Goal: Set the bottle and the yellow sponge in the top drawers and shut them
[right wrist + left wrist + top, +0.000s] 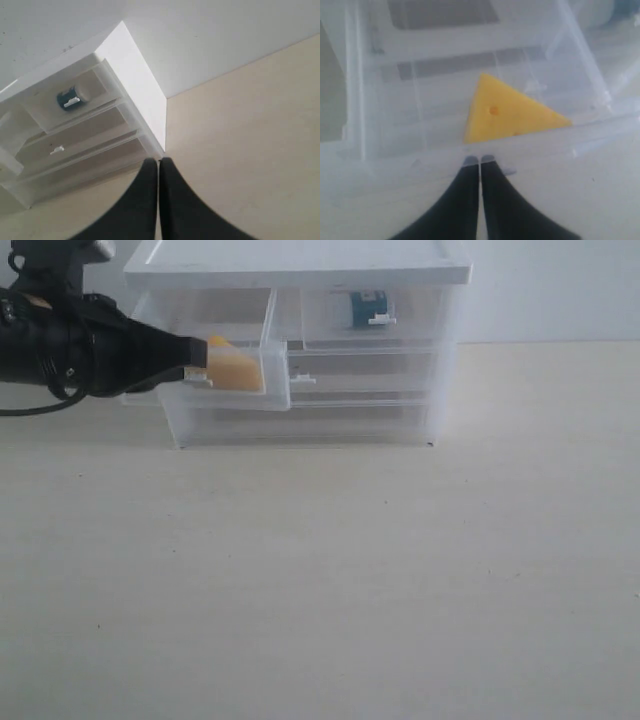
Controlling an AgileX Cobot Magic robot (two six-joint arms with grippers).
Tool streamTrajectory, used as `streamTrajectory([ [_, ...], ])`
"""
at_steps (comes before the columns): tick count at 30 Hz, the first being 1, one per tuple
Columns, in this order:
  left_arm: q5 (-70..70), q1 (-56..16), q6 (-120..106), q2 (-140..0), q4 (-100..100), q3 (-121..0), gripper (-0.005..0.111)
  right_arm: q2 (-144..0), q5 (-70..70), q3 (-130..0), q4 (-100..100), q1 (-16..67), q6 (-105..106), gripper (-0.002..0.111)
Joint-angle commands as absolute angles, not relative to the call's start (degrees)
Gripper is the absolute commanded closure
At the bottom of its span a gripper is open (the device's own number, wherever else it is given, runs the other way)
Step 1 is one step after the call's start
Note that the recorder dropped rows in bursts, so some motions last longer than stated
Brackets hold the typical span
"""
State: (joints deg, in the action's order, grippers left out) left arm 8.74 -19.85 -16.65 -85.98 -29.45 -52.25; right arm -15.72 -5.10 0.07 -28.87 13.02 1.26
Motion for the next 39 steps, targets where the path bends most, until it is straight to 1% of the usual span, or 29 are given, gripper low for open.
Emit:
streamTrajectory([
  [1, 5.8, -19.9, -16.3, -89.0, -29.0, -55.6, 0.103, -16.0, -5.4, 0.0, -28.6, 12.6, 1.4, 0.107],
  [10, -1.4, -19.9, -17.7, -98.4, -28.6, -61.5, 0.103, -16.0, -5.4, 0.0, -28.6, 12.6, 1.4, 0.107],
  [16, -8.2, -19.8, -19.4, -100.0, -28.4, -64.5, 0.103, -16.0, -5.4, 0.0, -28.6, 12.6, 1.4, 0.107],
  [21, -5.0, -18.2, -19.4, -99.8, -28.4, -65.7, 0.103, -16.0, -5.4, 0.0, -28.6, 12.6, 1.4, 0.107],
  [23, 6.0, -17.8, -19.4, -96.1, -28.4, -65.0, 0.103, -16.0, -5.4, 0.0, -28.6, 12.6, 1.4, 0.107],
  [25, 9.9, -17.8, -18.5, -92.9, -29.1, -62.4, 0.103, -16.0, -5.4, 0.0, -28.6, 12.6, 1.4, 0.107],
  [27, 11.8, -17.8, -16.3, -88.6, -29.1, -55.8, 0.103, -16.0, -5.4, 0.0, -28.6, 12.6, 1.4, 0.107],
  [29, 10.0, -16.8, -16.1, -85.8, -29.1, -50.9, 0.103, -16.0, -5.4, 0.0, -28.6, 12.6, 1.4, 0.107],
  [30, 8.5, -15.5, -16.1, -83.7, -29.1, -48.0, 0.103, -16.0, -5.4, 0.0, -28.6, 12.6, 1.4, 0.107],
  [31, 7.6, -12.5, -15.2, -80.9, -29.1, -44.8, 0.103, -16.0, -5.4, 0.0, -28.6, 12.6, 1.4, 0.107],
  [35, 9.0, -2.9, -15.3, -70.4, -29.1, -39.9, 0.103, -16.0, -5.4, 0.0, -28.6, 12.6, 1.4, 0.107],
  [39, 8.2, 0.0, -14.9, -57.7, -29.1, -36.4, 0.103, -16.0, -5.4, 0.0, -28.6, 12.6, 1.4, 0.107],
])
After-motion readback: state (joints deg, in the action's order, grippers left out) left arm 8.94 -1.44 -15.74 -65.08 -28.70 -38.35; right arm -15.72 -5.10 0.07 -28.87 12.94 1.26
